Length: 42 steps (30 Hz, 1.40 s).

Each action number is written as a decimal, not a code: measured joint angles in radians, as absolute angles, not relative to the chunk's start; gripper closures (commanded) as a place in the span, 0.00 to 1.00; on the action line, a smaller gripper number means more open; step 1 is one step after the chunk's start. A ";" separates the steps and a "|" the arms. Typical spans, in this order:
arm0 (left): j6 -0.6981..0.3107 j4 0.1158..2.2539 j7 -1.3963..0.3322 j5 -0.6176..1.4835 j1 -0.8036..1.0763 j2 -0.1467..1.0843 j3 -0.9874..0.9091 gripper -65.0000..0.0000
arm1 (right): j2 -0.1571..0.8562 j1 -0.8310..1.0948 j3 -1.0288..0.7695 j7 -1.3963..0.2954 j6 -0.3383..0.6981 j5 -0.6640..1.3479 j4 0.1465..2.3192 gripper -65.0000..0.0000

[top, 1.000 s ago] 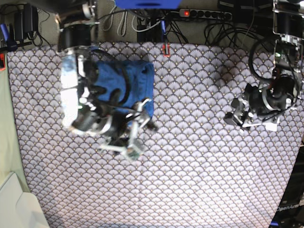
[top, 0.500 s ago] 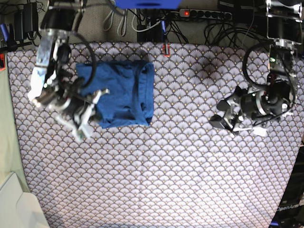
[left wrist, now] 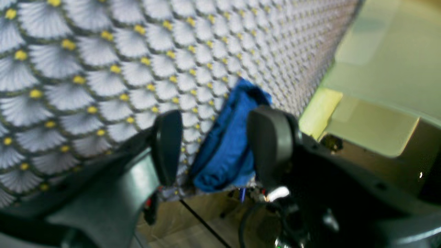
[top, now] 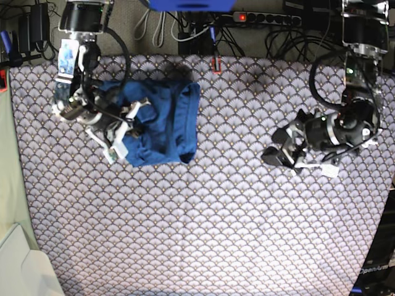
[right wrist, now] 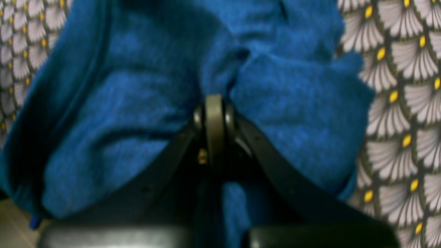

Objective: Fold the T-shirt properly
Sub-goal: 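Release the stack and pull the right gripper back beside it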

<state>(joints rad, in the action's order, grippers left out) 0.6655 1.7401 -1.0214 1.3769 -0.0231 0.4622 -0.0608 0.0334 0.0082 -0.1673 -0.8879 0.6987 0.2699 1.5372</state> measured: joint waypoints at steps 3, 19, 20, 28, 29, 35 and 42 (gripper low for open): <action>0.665 1.775 -1.013 1.378 -0.026 0.463 -0.040 0.47 | 0.033 -0.008 -0.166 -0.868 0.698 0.270 1.506 1.00; 0.666 1.736 -1.017 1.382 -0.037 0.368 0.196 0.48 | 0.086 0.043 -0.268 -0.943 0.695 0.256 1.822 1.00; 0.666 1.736 -1.017 1.382 -0.044 0.368 0.212 0.48 | 0.086 0.045 -0.280 -0.937 0.695 0.263 1.822 1.00; 0.665 1.713 -0.963 1.383 -0.061 0.364 0.247 0.80 | 0.085 0.056 -0.360 -0.942 0.695 0.268 1.822 1.00; 0.665 1.694 -0.951 1.384 -0.061 0.364 0.246 0.90 | 0.086 0.056 -0.363 -0.942 0.695 0.266 1.822 1.00; 0.669 1.555 -0.937 1.382 -0.027 0.354 0.245 1.00 | 0.085 0.079 -0.362 -0.939 0.695 0.266 1.822 1.00; 0.666 1.682 -0.942 1.387 -0.011 0.293 0.247 1.00 | 0.086 0.086 -0.362 -0.937 0.695 0.268 1.822 1.00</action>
<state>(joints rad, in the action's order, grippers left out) 0.6662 1.6821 -0.9421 1.3872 -0.0109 0.2932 0.2474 0.0856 0.0860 -0.3618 -0.9367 0.6952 0.2684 1.8225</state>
